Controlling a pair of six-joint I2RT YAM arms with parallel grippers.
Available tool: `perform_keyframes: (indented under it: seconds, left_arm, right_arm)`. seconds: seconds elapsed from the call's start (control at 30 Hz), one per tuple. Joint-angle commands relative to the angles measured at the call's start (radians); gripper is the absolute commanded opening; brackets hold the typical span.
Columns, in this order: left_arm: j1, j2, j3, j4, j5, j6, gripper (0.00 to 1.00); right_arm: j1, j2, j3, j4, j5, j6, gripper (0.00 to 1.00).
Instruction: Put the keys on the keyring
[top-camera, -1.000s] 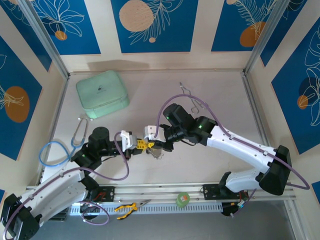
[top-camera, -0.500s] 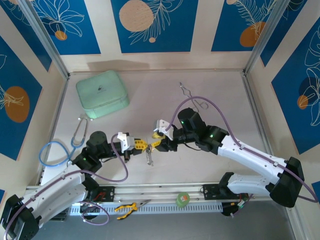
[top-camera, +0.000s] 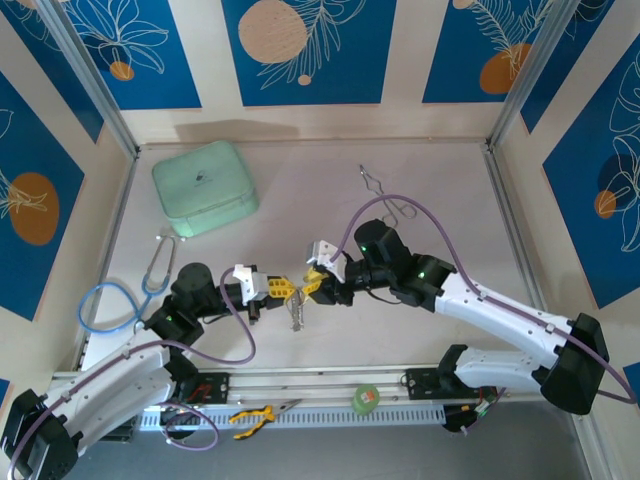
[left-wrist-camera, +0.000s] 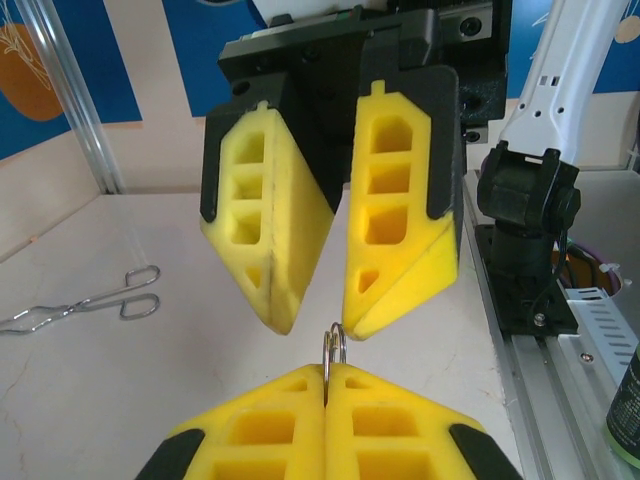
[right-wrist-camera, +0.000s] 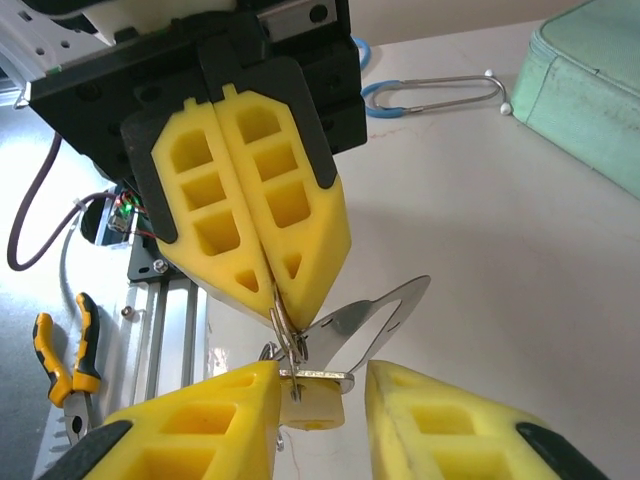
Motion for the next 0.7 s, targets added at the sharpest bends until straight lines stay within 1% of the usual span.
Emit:
perform_keyframes:
  seconds: [0.0,0.13,0.2,0.23,0.4,0.5,0.57,0.6,0.63,0.67]
  left_arm:
    - [-0.008,-0.016,-0.004,0.046,0.019,-0.012,0.00]
    - [-0.007,-0.018,-0.004,0.053,0.022,-0.017,0.00]
    - [-0.007,-0.019,-0.002,0.058,0.021,-0.020,0.00]
    - [-0.007,-0.019,-0.001,0.059,0.023,-0.020,0.00]
    - [-0.009,-0.008,0.020,0.066,0.052,-0.034,0.00]
    - [-0.013,0.000,0.028,0.077,0.072,-0.038,0.00]
    - [-0.014,0.003,0.027,0.079,0.074,-0.039,0.00]
    - [-0.014,0.004,0.026,0.079,0.074,-0.037,0.00]
    - [-0.015,0.004,0.023,0.081,0.072,-0.038,0.00]
    - [-0.016,0.003,0.021,0.084,0.071,-0.037,0.00]
  right_arm:
    - [0.005,0.010,0.025,-0.018,-0.016,0.005,0.22]
    - [0.004,0.014,0.033,-0.035,-0.026,-0.004,0.06]
    - [0.000,0.014,0.035,-0.045,-0.024,-0.007,0.00]
    - [-0.003,0.014,0.036,-0.050,-0.023,-0.005,0.00]
    - [-0.011,0.048,0.056,-0.091,-0.032,-0.010,0.00]
    - [-0.010,0.065,0.067,-0.082,-0.066,-0.003,0.00]
    - [-0.010,0.062,0.066,-0.065,-0.067,0.000,0.01]
    - [-0.011,0.056,0.062,-0.054,-0.063,0.000,0.08]
    - [-0.012,0.046,0.054,-0.041,-0.055,-0.002,0.17]
    - [-0.012,0.037,0.041,-0.028,-0.049,-0.003,0.22]
